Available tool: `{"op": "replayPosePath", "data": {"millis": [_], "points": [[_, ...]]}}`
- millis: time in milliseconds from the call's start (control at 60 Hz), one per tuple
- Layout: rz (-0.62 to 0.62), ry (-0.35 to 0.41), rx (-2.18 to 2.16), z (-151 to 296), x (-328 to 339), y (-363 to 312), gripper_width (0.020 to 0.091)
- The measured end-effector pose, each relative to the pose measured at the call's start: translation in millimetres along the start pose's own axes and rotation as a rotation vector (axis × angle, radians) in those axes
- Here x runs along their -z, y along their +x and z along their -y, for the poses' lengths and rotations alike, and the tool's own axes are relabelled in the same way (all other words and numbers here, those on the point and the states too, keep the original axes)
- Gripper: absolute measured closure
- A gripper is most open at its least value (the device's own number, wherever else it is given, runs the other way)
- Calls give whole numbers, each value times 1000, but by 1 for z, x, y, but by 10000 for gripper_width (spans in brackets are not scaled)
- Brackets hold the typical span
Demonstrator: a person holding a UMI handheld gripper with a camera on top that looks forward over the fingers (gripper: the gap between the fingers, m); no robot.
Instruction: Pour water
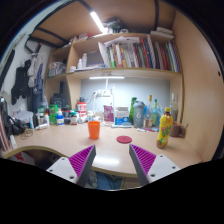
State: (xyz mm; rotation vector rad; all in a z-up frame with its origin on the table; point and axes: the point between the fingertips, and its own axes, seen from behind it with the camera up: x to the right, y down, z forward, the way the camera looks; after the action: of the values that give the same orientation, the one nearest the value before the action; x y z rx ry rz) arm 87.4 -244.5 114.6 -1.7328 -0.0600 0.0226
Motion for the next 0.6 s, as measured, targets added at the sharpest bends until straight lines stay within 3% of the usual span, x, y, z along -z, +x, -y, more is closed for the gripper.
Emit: {"op": "replayPosePath", "data": {"millis": [233, 450, 600], "points": [[5, 50, 22, 15, -28, -1, 371], [-108, 58, -66, 26, -68, 92, 373], [-280, 54, -80, 21, -102, 190, 370]]}}
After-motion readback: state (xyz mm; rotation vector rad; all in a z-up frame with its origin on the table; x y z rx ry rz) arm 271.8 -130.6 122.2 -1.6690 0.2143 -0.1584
